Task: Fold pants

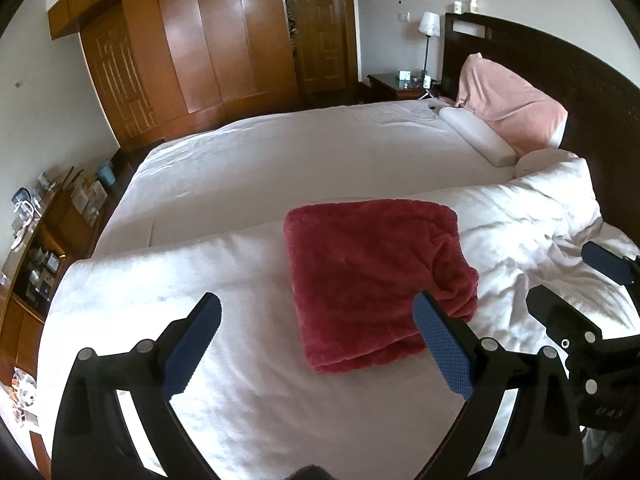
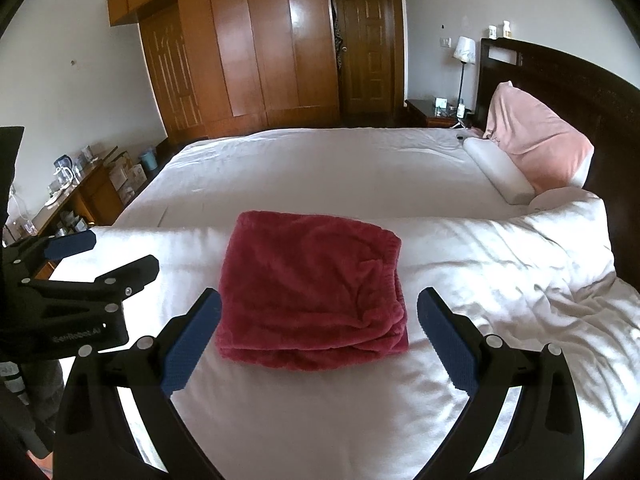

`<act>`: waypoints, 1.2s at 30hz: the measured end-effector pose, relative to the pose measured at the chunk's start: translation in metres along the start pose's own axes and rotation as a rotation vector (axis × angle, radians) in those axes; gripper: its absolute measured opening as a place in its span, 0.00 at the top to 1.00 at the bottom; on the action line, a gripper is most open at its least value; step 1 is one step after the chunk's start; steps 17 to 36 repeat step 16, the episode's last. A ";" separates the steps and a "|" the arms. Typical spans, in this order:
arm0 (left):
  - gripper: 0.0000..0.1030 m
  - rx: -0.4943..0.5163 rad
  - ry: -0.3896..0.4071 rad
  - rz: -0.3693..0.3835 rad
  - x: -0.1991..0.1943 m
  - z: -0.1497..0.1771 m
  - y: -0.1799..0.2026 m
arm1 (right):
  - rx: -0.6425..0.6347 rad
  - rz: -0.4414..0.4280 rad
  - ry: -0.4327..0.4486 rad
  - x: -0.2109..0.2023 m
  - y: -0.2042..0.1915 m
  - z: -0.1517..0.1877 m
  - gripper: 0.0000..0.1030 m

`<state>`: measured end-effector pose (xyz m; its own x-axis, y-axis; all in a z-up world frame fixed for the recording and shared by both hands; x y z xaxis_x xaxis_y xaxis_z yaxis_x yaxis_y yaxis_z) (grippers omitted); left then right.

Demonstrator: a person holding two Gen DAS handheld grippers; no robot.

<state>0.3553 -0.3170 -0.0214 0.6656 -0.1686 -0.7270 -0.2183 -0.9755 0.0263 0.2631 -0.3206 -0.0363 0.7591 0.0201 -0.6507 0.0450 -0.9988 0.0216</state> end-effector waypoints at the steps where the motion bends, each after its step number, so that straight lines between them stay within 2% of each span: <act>1: 0.07 0.004 0.004 -0.001 -0.001 0.000 0.000 | -0.001 0.002 0.000 0.000 0.000 0.000 0.04; 36: 0.07 -0.017 -0.003 -0.014 0.001 0.006 -0.010 | -0.003 0.001 -0.013 0.004 -0.002 0.004 0.04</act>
Point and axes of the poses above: each gripper's, at about its wrist camera, not at the fingertips, and x roughly the way its jaws point, y to its right, z to its underside, the point moved 5 cm from there along x, roughly the way its jaws point, and after that the axes turned 10 degrees about -x, right-handed, at the moved point
